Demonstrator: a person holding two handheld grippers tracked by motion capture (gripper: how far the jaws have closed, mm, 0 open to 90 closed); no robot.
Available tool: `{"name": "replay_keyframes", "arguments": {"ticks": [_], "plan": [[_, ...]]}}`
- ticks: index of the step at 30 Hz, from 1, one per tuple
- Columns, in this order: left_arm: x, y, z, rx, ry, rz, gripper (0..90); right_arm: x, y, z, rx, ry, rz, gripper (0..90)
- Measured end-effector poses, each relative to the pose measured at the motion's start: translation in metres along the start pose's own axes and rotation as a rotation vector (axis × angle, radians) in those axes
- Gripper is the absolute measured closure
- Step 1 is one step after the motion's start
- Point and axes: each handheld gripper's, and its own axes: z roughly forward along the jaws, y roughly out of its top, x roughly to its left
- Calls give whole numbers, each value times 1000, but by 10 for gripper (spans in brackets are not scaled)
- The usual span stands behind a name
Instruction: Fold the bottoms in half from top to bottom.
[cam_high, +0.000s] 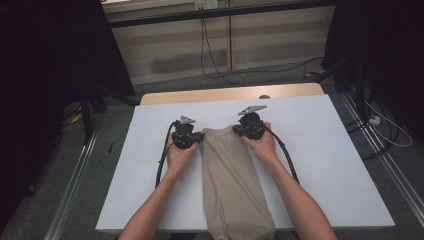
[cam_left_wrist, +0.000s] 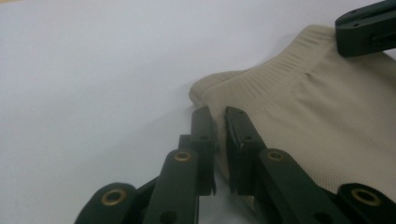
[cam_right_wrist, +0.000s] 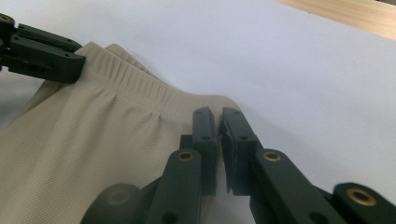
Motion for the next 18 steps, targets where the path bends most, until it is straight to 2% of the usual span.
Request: {"name": "replay_keyframes", "arguments": {"ticks": [3, 6, 7, 8, 9, 14, 18], "plan": [[2, -1, 1, 7, -6, -5, 814, 0, -2, 9, 44, -22, -7, 781], [1, 0, 1, 11, 1, 8, 805, -6, -3, 9, 50, -6, 25, 651], [1, 0, 1, 8, 6, 9, 805, -12, -1, 8, 40, 22, 58, 609], [1, 0, 2, 8, 4, 8, 805, -12, -1, 8, 40, 22, 58, 609], [1, 0, 2, 10, -2, 8, 805, -14, 0, 9, 40, 38, 82, 586], [4, -1, 2, 0, -15, -11, 800, -21, 4, 17, 45, 68, 128, 587], [6, -1, 0, 5, -13, -12, 783, -22, 2, 22, 49, 104, 165, 660]]}}
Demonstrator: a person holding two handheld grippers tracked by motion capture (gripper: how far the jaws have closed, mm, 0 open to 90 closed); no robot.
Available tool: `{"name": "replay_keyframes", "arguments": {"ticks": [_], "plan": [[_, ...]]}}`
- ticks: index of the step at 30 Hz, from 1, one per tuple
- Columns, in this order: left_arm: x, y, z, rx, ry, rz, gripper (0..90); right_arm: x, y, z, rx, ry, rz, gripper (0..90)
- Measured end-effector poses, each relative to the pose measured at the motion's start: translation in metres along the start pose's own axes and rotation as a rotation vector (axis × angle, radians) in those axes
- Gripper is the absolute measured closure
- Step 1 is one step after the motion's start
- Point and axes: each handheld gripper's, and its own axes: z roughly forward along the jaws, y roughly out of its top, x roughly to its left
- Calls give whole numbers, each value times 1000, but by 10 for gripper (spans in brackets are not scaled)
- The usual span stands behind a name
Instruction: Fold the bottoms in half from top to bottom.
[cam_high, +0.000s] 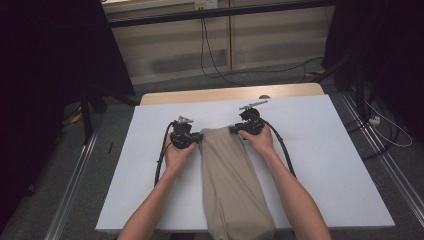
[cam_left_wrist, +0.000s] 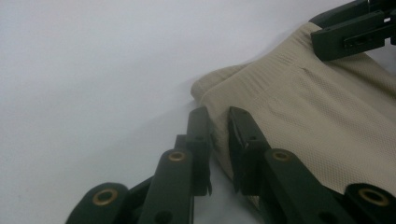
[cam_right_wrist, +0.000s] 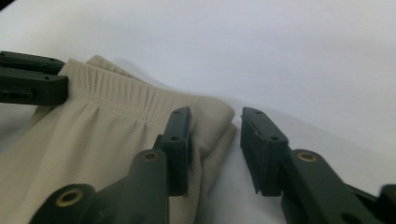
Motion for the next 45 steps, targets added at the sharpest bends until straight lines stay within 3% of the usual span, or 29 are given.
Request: {"name": "replay_keyframes", "arguments": {"ticks": [2, 5, 7, 10, 12, 13, 14, 16, 19, 20, 25, 28, 32, 45], "plan": [[2, 0, -2, 0, 16, -13, 678, 1, -1, 1, 6, 11, -8, 662], [6, 1, -7, -11, -27, -48, 547, -1, 0, 0, 16, 35, 10, 747], [6, 0, -7, -8, -44, -63, 523, 0, -1, 0, 17, 42, 12, 799], [4, -3, 3, 20, -60, -69, 589, 3, -2, -2, 16, 22, 0, 830], [1, -4, 8, 5, -47, -79, 681, 7, -2, -5, -1, -3, -13, 836], [0, -3, 9, 2, -57, -96, 681, 7, -2, -5, -1, -3, -13, 836], [0, -1, 10, 3, -77, -99, 739, 7, -3, -6, -6, -9, -14, 836], [-3, 2, 12, 3, -101, -88, 797, 4, -4, -11, -22, -13, -6, 837], [-8, 9, 15, -12, -93, -76, 821, 1, -3, -22, -53, -20, -10, 836], [-10, 13, 15, -15, -98, -63, 821, 0, 0, -32, -81, -39, -17, 837], [-15, 37, 10, -74, -121, -45, 820, -4, 8, -51, -147, -43, -14, 836], [-23, 56, 5, -109, -118, -4, 820, -7, 15, -67, -190, -49, -12, 836], [-27, 80, -4, -155, -145, 7, 820, -11, 25, -88, -243, -58, -11, 836], [-41, 150, -41, -318, -162, 94, 821, -7, 86, -156, -404, -81, -75, 836]]}}
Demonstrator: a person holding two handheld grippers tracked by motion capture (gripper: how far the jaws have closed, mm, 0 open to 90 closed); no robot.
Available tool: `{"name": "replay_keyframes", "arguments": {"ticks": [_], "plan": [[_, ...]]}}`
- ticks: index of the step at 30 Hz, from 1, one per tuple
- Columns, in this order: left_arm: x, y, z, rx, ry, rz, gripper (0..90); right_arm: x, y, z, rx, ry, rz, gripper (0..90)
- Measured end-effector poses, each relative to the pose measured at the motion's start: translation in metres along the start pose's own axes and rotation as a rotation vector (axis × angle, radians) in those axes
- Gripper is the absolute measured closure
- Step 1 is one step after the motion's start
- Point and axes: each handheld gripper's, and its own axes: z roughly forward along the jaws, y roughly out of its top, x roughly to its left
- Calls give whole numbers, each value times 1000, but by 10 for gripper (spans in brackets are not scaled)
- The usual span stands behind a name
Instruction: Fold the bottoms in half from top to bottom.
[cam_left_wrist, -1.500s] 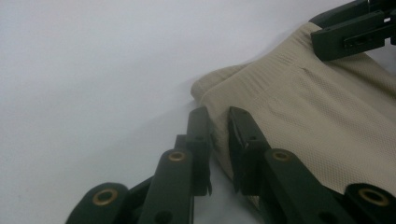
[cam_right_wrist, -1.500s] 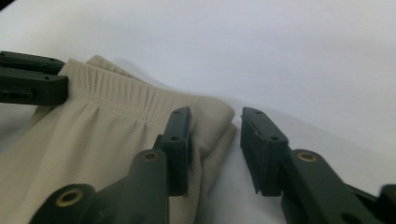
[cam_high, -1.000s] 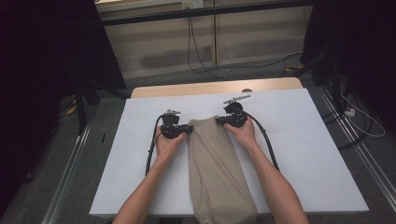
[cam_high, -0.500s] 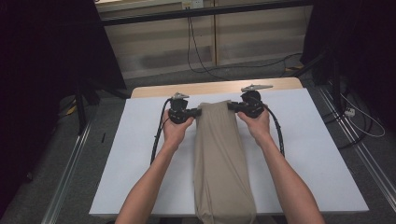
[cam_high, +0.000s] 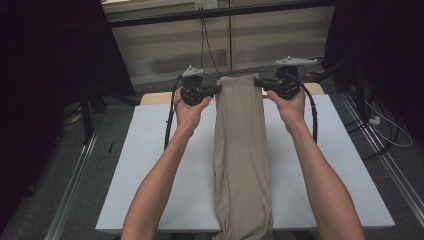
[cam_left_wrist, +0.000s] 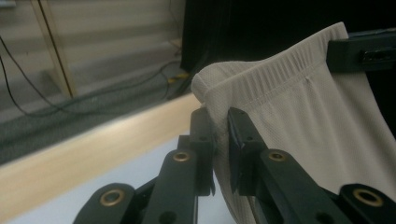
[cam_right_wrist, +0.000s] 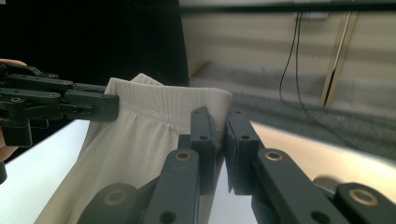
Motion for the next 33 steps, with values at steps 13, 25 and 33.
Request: {"name": "replay_keyframes", "arguments": {"ticks": [13, 25, 33], "plan": [[-6, -34, -5, 75, -72, 47, 814, -6, -38, -4, 32, 19, 23, 835], [-5, -62, -24, 81, -59, 1, 846, -1, -62, -23, 71, 33, 24, 837], [-18, -81, 13, 149, -77, -14, 636, 15, -61, -21, 76, 89, -29, 837]]}}
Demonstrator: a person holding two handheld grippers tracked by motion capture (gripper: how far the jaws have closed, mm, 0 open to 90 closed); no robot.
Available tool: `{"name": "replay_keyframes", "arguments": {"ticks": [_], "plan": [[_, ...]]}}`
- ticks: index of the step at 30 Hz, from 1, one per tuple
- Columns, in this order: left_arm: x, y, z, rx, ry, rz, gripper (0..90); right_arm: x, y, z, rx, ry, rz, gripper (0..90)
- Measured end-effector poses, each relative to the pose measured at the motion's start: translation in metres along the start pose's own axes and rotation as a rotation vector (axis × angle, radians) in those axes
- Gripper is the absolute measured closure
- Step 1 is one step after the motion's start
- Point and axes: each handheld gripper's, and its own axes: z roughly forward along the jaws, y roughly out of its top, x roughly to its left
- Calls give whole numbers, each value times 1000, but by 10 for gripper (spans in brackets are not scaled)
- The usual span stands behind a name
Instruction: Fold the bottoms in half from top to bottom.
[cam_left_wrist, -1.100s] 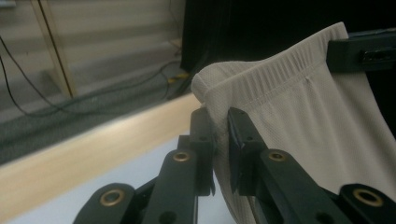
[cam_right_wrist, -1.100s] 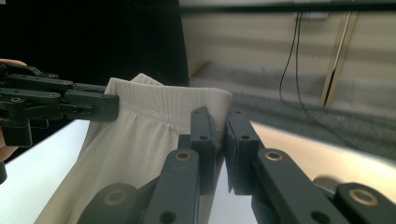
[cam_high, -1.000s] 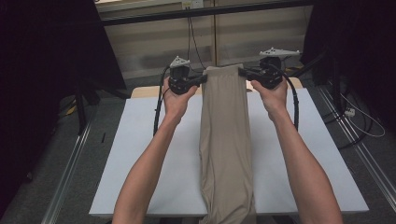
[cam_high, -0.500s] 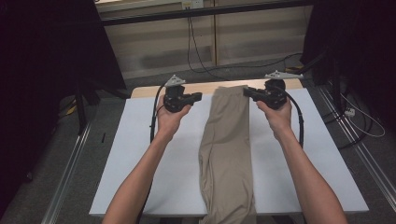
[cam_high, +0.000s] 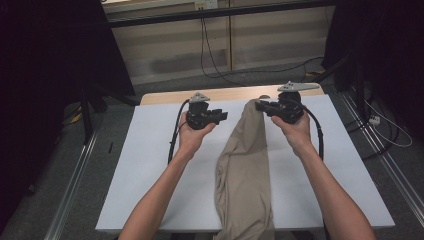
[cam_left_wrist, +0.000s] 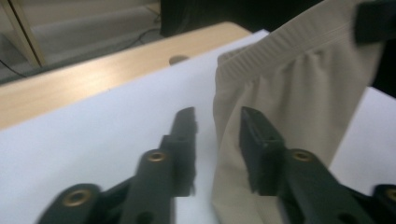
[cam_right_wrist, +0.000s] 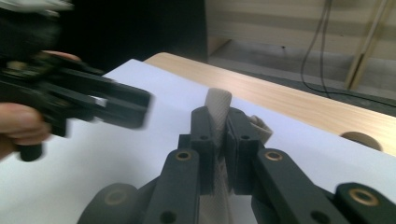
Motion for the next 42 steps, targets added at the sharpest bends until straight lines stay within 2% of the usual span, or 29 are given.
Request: {"name": "replay_keyframes", "arguments": {"ticks": [4, 9, 13, 14, 15, 21, 27, 30, 31, 32, 35, 39, 41, 42], "plan": [[-3, -11, 11, 40, 4, 5, 601, 16, -8, -3, -5, 53, -36, 837], [-4, -26, 5, 60, 2, -5, 602, 42, -27, -15, 6, 134, -98, 837], [-6, -37, 2, 73, -7, 3, 601, 56, -48, -24, 37, 183, -121, 837], [-6, -40, 0, 86, -6, 20, 601, 58, -51, -25, 46, 194, -125, 836], [-7, -42, 0, 84, -7, 8, 601, 62, -58, -28, 62, 211, -140, 836], [-9, -44, -4, 94, -14, 24, 594, 78, -90, -40, 141, 267, -182, 836], [-31, -41, -1, 91, -80, 80, 584, 88, -118, -50, 229, 285, -226, 833], [-43, -44, 8, 116, -135, 112, 588, 87, -125, -52, 243, 277, -229, 833], [-46, -46, 11, 130, -146, 124, 588, 85, -127, -51, 245, 274, -217, 833], [-50, -48, 14, 139, -163, 121, 583, 84, -130, -51, 254, 272, -213, 833], [-58, -51, 17, 163, -204, 150, 538, 83, -137, -48, 284, 260, -220, 832], [-65, -51, 11, 163, -216, 176, 527, 83, -139, -49, 289, 253, -226, 832], [-65, -52, 8, 150, -223, 166, 527, 82, -140, -50, 287, 249, -225, 831], [-65, -53, 7, 155, -228, 173, 527, 82, -141, -50, 293, 247, -221, 831]]}}
